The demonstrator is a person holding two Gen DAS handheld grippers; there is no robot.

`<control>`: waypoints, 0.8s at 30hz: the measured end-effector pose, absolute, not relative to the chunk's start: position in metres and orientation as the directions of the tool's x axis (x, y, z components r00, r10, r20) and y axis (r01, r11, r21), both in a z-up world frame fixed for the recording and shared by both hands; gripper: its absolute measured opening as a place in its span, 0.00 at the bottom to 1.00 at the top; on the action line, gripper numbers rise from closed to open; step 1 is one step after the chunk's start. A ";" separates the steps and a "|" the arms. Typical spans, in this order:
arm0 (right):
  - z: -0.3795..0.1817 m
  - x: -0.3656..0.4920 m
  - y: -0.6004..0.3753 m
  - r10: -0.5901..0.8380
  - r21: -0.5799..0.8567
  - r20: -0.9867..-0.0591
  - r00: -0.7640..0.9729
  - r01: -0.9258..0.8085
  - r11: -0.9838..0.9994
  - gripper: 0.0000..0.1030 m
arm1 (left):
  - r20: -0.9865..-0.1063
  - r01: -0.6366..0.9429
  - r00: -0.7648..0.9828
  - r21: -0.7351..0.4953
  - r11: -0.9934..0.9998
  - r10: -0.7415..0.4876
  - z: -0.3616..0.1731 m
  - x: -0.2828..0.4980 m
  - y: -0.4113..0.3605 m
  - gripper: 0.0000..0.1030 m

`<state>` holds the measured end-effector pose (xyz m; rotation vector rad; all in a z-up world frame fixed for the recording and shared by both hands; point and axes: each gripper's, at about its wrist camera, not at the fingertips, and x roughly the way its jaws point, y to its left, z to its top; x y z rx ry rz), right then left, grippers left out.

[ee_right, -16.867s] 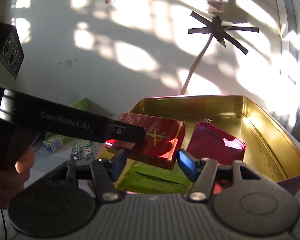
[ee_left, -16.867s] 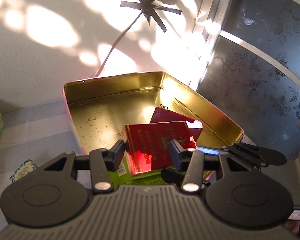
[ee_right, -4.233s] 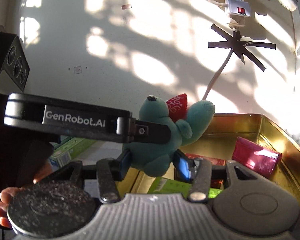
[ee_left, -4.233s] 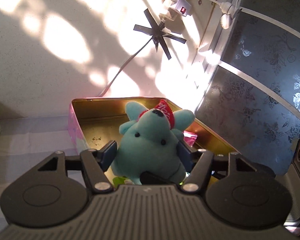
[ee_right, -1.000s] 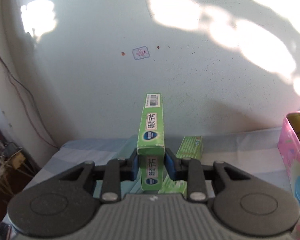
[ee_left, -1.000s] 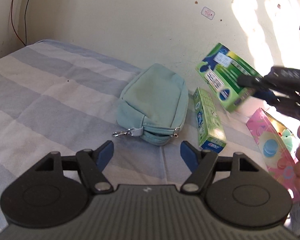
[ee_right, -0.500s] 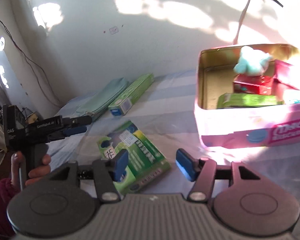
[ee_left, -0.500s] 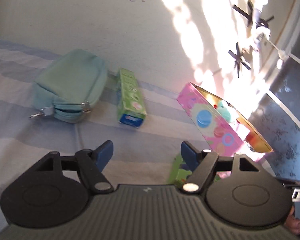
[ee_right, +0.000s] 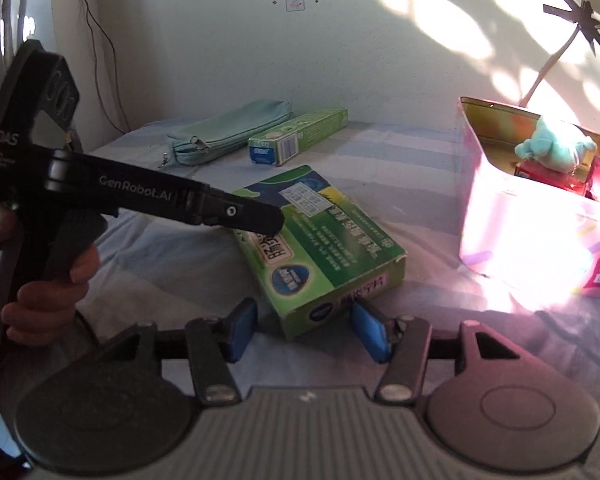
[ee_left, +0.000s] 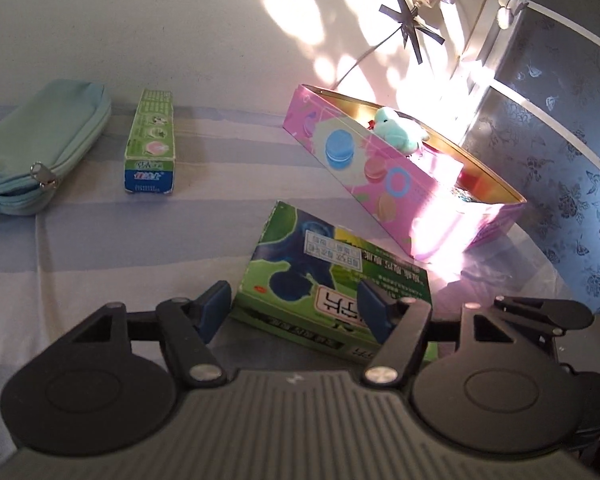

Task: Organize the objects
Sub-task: 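Grasp the flat green medicine box with the left gripper, then lower the green medicine box into the tin and open the left gripper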

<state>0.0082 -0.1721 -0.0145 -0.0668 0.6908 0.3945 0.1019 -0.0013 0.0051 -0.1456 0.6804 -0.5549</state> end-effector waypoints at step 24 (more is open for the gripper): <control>0.077 0.034 -0.325 0.092 0.055 -0.253 0.963 -0.080 0.995 0.45 | -0.370 0.642 0.642 -0.222 0.734 -0.672 0.111 0.147 -0.162 0.66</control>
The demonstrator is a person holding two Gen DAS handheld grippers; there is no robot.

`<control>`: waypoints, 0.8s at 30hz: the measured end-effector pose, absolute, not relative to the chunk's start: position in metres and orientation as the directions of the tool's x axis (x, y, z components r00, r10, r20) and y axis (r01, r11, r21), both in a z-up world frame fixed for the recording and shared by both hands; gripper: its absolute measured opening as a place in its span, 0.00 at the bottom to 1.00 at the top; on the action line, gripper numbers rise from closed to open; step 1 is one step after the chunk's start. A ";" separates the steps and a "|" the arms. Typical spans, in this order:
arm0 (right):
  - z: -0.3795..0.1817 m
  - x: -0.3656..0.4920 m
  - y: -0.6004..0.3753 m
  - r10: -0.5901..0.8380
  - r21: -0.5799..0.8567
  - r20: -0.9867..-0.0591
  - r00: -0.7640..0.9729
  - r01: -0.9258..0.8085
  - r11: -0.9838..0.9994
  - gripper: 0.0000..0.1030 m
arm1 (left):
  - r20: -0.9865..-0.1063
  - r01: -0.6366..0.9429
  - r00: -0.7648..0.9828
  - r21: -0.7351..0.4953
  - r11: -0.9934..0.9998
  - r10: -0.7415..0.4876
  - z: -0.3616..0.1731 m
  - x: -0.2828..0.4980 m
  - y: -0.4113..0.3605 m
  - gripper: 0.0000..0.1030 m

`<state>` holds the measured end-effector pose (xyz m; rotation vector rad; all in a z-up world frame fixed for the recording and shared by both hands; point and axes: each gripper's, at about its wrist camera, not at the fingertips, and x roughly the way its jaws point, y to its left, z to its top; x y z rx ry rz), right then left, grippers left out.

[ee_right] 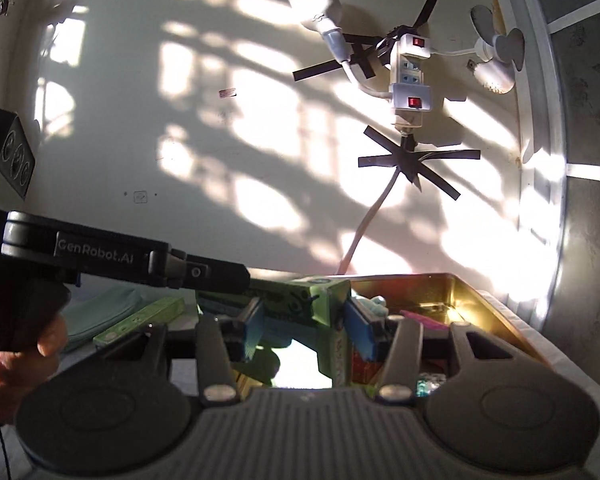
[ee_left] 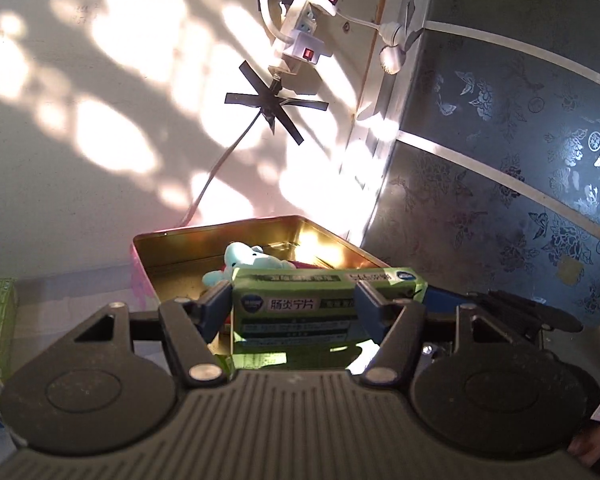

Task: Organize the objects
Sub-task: 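Lower the green medicine box into the tin and open the left gripper, then withdraw both grippers from the tin toward the toothpaste box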

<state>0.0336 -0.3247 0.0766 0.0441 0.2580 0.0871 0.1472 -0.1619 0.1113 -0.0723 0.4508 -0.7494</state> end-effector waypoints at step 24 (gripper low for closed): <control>0.042 -0.005 -0.376 -0.047 0.293 -0.282 0.958 0.133 0.947 0.55 | -0.549 0.493 0.711 -0.056 0.868 -0.439 0.076 0.110 -0.182 0.71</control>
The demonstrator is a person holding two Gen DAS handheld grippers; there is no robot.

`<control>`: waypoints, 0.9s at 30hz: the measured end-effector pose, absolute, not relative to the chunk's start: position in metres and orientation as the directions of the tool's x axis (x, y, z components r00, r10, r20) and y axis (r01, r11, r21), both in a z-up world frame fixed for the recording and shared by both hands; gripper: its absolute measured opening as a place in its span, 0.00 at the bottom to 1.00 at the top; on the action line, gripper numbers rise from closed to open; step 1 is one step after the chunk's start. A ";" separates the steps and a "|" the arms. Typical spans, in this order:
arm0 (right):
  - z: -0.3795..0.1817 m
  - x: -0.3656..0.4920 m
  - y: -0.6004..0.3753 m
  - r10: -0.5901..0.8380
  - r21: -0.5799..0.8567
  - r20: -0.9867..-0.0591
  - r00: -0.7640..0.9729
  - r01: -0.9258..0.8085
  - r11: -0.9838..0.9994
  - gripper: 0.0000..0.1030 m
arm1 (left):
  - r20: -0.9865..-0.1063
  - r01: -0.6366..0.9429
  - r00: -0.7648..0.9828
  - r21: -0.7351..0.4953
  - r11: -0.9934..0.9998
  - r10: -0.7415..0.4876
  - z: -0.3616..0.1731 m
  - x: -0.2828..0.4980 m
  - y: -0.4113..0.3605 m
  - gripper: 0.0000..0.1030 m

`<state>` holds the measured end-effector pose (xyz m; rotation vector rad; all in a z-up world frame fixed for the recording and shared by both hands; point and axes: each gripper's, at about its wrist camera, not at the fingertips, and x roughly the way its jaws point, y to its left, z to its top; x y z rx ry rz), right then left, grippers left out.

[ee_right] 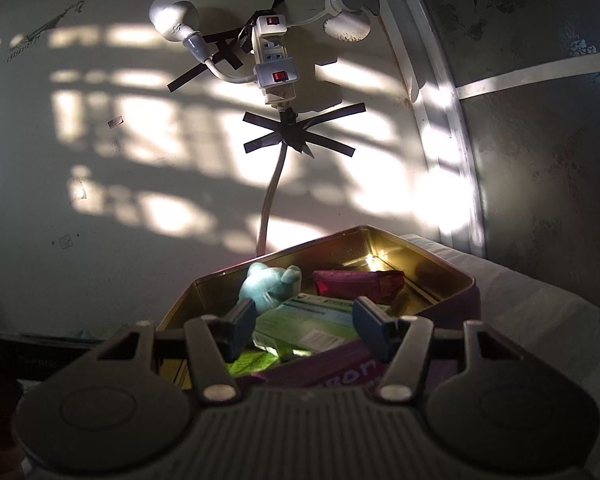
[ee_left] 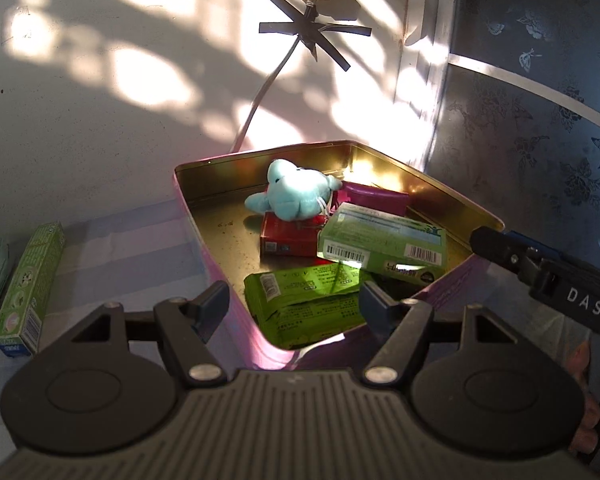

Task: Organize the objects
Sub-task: 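Withdraw both grippers from the tin toward the toothpaste box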

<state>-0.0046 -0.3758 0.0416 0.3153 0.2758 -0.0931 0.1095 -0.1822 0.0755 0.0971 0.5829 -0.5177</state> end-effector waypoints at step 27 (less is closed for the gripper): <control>0.044 0.005 -0.239 0.184 0.157 -0.377 0.908 -0.133 0.979 0.54 | -0.592 0.105 0.803 0.044 0.993 -0.059 0.033 0.113 -0.017 0.71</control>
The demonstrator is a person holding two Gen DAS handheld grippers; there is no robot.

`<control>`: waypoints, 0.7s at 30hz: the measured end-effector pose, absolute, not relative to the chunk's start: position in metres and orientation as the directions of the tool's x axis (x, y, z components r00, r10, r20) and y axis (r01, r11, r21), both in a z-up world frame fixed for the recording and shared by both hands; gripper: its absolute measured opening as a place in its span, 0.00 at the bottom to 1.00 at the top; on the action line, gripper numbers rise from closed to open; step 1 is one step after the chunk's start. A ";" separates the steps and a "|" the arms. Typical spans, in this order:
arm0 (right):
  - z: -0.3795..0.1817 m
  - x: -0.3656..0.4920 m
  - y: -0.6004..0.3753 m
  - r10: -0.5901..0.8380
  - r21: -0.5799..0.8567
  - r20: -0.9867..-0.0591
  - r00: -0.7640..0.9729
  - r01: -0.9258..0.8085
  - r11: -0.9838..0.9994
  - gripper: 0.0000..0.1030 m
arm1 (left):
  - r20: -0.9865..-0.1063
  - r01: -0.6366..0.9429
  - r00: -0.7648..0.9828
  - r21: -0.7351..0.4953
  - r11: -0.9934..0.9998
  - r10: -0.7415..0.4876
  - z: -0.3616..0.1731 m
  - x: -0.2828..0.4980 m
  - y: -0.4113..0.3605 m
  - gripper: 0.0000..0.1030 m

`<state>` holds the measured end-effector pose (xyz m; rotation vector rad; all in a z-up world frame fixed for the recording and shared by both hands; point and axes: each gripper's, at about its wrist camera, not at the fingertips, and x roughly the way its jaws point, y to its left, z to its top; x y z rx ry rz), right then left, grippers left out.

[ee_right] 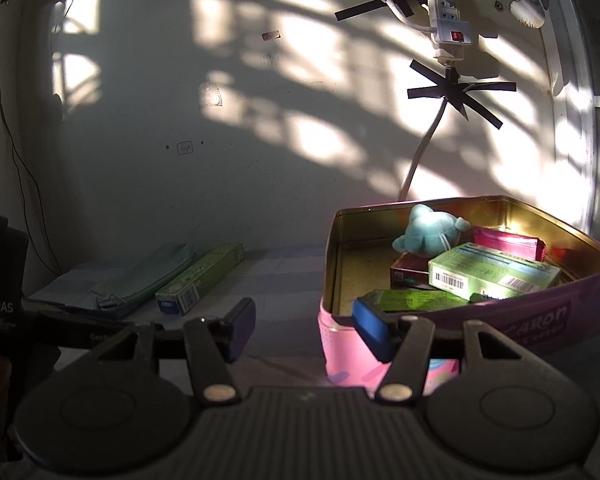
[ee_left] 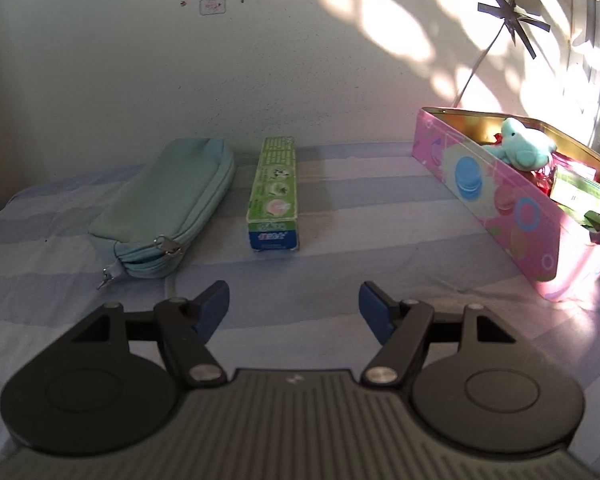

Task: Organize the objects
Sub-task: 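Withdraw both grippers from the tin toward the toothpaste box, then grasp the long green toothpaste box with the right gripper while the left approaches a green box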

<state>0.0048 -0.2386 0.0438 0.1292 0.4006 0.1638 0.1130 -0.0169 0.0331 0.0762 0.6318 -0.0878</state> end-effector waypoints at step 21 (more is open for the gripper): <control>0.025 0.085 -0.112 0.342 0.083 -0.525 0.779 -0.352 0.932 0.54 | -0.603 -0.175 0.795 -0.118 0.977 0.070 0.013 0.141 0.094 0.71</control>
